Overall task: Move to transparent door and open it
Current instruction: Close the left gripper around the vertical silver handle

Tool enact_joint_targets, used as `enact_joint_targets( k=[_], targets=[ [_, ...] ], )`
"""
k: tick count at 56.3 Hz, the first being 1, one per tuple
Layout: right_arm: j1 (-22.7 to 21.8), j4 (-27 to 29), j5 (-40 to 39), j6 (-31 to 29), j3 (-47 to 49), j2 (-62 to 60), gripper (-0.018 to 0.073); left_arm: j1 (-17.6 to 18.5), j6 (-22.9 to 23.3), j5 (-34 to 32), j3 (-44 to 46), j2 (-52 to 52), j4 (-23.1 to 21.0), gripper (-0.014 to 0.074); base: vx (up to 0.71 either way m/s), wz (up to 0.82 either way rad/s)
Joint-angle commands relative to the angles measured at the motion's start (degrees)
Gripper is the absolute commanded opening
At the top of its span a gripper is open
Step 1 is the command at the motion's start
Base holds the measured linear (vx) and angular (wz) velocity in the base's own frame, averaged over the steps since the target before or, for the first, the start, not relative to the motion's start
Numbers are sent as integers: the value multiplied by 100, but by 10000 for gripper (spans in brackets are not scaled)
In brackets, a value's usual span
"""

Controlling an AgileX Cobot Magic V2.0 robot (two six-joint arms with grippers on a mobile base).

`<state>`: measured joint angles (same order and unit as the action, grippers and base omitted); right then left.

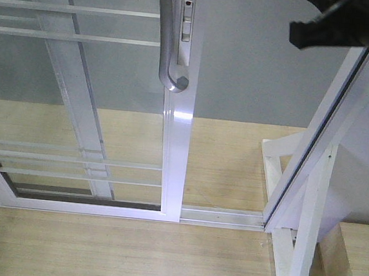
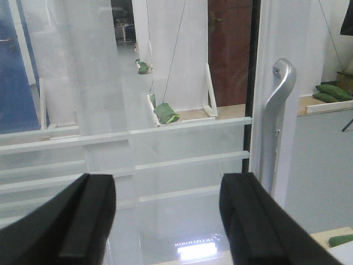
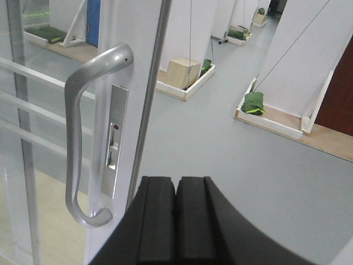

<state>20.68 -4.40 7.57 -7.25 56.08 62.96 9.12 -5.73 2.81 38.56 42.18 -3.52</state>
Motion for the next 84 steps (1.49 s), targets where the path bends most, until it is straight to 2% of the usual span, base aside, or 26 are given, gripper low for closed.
enact_joint_targets(
  k=[1,7,15,22,29,39,45,73,78,84],
  targets=[
    [-30,-12,-576,11,-683,-872,-6,6,23,-364,195,12,-381,534,0,0],
    [-30,-17,-589,11,-1623,-1718,-6,6,-3,-546,195,293,-470,534,0,0],
    [-30,-53,-575,11,-2411,-2706,-5,209,-3,-1347,215,1050,-443,534,0,0],
    [-30,-53,-575,11,-2744,-3136,-5,476,18,-2343,242,1946,-175,534,0,0],
    [-30,-53,-527,11,-2792,-3219,-5,657,22,-2831,576,2851,-122,534,0,0],
    [-30,-53,-528,-73,-2793,-3219,-5,803,28,-2828,1498,4020,-126,534,0,0],
    [-30,-53,-528,-124,-2793,-3219,-5,803,268,-2823,2048,4562,-126,534,0,0],
    [-30,-189,-528,-124,-2793,-3219,-5,803,323,-2635,4021,6222,-177,533,0,0],
    [-30,-189,-528,-124,-2793,-3219,-5,803,323,-2527,4273,6390,-206,499,0,0],
    [-30,-189,-528,-124,-2793,-3219,-5,803,323,-2475,4406,6450,-528,373,0,0]
  ],
)
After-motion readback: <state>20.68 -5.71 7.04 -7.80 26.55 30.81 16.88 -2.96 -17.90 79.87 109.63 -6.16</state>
